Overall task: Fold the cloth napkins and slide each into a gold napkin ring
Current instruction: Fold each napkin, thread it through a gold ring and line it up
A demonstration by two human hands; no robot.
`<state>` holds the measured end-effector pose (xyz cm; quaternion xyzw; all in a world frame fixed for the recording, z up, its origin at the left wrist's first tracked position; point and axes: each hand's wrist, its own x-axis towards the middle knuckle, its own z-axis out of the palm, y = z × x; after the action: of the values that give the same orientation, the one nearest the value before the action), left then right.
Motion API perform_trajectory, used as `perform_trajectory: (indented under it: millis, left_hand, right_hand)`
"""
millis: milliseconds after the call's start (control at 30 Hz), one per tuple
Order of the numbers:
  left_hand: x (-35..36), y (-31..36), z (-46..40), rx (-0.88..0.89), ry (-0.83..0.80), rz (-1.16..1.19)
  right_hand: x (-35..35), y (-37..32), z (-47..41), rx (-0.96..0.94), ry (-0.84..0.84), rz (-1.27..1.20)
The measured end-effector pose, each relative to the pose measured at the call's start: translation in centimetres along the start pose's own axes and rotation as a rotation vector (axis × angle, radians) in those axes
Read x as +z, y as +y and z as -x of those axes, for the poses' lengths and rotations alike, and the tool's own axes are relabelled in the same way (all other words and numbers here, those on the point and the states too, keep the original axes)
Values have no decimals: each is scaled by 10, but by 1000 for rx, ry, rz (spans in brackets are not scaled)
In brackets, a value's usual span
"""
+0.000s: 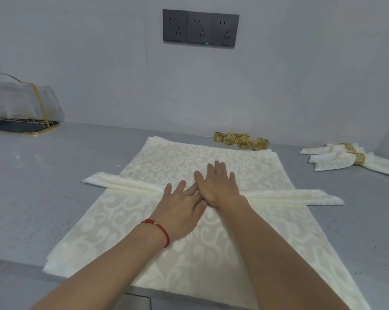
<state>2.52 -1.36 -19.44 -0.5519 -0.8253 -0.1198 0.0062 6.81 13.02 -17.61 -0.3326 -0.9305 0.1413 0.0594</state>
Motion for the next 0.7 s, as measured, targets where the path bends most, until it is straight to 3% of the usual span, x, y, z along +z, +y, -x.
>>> perform_trajectory:
  millis: [233,400,533,633,700]
  left_hand:
    - [-15,6,3,-101,-7,129]
    - [-30,10,-12,-390,219,14]
    - [-35,14,-24,-405,191,-21]
    - [-35,9,-35,-349,154,-44]
    - [-33,6,-41,-352,100,-47]
  right_hand:
    - [-14,78,16,284,0,126]
    - [-11,87,21,259,40,124]
    - [-11,85,22,278,51,179]
    - [-12,77,25,122,212,437]
    - [-11,68,26,-97,290,401]
